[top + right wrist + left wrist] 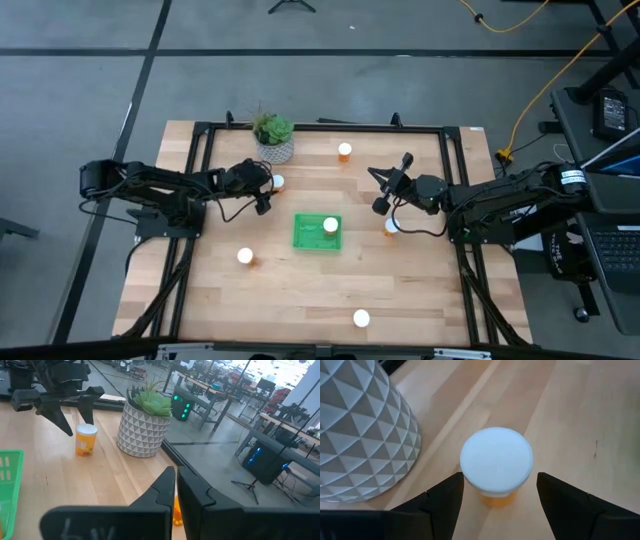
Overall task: Pick and place pill bottles into a basket
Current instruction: Put the orange medicine bottle into the green bin
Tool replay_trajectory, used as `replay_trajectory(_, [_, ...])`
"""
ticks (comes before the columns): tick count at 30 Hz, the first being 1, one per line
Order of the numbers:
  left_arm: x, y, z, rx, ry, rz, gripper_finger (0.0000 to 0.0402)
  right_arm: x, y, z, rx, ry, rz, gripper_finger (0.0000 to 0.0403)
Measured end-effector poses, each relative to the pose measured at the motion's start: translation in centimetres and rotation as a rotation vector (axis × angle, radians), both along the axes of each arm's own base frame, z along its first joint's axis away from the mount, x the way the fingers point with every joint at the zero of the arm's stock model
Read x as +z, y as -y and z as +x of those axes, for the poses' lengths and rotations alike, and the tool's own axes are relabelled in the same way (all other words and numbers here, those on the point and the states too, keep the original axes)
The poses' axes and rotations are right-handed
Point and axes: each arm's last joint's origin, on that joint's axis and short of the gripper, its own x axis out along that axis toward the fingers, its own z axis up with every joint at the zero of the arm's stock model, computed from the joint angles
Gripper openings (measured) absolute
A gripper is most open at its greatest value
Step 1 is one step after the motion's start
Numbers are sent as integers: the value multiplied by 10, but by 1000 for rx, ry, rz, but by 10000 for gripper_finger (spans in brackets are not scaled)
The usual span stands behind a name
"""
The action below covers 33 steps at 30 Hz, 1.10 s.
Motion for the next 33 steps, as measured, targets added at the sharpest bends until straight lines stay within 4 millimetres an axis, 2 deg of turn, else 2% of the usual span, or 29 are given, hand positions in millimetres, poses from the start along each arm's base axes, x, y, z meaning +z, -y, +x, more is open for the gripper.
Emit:
replay_trajectory(16, [3, -1, 2, -3, 21, 38, 247, 5, 0, 1, 4, 33, -33, 23])
replay_trajectory(25, [-6, -3, 6, -15, -9, 50, 247, 6, 0, 1, 6, 33, -51, 23])
replay_trajectory(33, [-6, -4, 9, -20, 5, 65, 247, 6, 0, 1, 6, 35, -51, 23])
